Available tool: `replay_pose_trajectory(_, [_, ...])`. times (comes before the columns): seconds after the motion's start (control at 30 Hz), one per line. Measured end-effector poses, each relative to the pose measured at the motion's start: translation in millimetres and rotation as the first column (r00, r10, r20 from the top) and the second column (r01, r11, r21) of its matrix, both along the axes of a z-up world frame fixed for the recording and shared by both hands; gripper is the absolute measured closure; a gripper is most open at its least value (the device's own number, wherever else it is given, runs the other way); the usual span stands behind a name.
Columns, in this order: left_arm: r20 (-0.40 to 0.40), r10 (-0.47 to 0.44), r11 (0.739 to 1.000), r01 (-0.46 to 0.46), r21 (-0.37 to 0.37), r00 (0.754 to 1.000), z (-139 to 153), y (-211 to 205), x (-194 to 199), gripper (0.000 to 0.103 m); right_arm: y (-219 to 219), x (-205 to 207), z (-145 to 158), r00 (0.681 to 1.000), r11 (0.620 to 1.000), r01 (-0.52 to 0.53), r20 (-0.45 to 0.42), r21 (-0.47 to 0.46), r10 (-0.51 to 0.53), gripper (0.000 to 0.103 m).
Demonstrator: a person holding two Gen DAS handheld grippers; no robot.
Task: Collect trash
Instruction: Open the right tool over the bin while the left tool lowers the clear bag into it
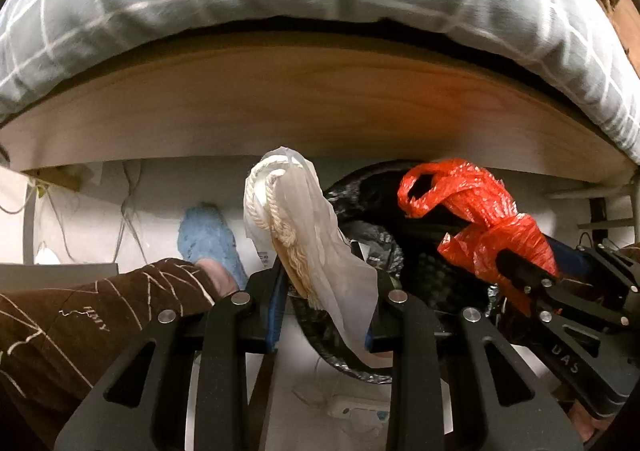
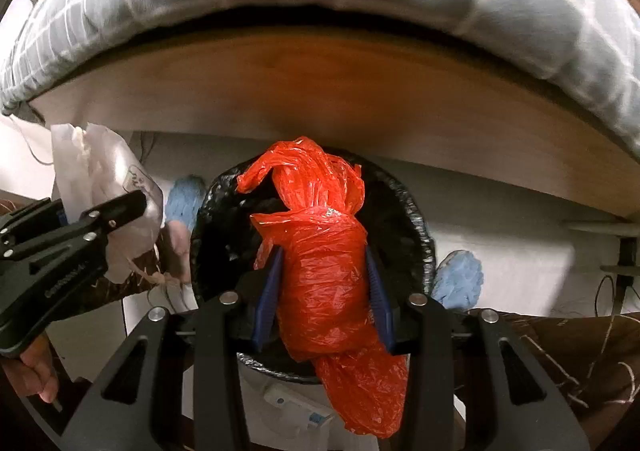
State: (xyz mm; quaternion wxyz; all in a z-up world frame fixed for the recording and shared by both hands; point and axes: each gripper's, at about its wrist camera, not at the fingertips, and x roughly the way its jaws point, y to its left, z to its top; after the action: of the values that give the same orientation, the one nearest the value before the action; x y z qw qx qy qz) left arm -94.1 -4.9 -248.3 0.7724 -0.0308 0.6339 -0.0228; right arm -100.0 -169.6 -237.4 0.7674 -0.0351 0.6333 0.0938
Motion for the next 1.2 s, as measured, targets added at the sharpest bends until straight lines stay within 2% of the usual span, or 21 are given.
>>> replay_pose_trajectory(0.13, [-0.012, 0.024, 1.000, -0.024, 0.003, 1.000, -7, 15, 2, 0.075, 13, 3, -6, 0.999, 0.999, -0.031, -0.013, 0.006, 0.031, 0.064])
replay_pose_trajectory(0.3, [-0.017, 0.038, 0.999, -0.038, 0.002, 0.999, -10, 21, -3, 0.075, 20, 4, -8, 0.999, 0.999, -0.040, 0.000, -0.018, 0.040, 0.055])
replay_pose_trajectory(0.57, [-0.014, -0.002, 1.000, 0.002, -0.004, 1.000, -8, -2, 3, 0.075, -3, 5, 6, 0.997, 0.996, -0.004, 0.083, -0.090, 0.011, 0.020])
replay_pose_trajectory(0.77, [-0.015, -0.038, 0.999, 0.038, -0.009, 0.999, -8, -25, 9, 0.075, -31, 2, 14, 0.992, 0.990, 0.059, 0.117, -0.129, -0.044, 0.012])
replay_pose_trajectory(1.2, [-0.019, -0.127, 0.992, 0.126, -0.023, 0.992, -1, -79, 9, 0.075, -102, -7, 18, 0.973, 0.967, 0.207, 0.138, -0.146, -0.188, 0.008])
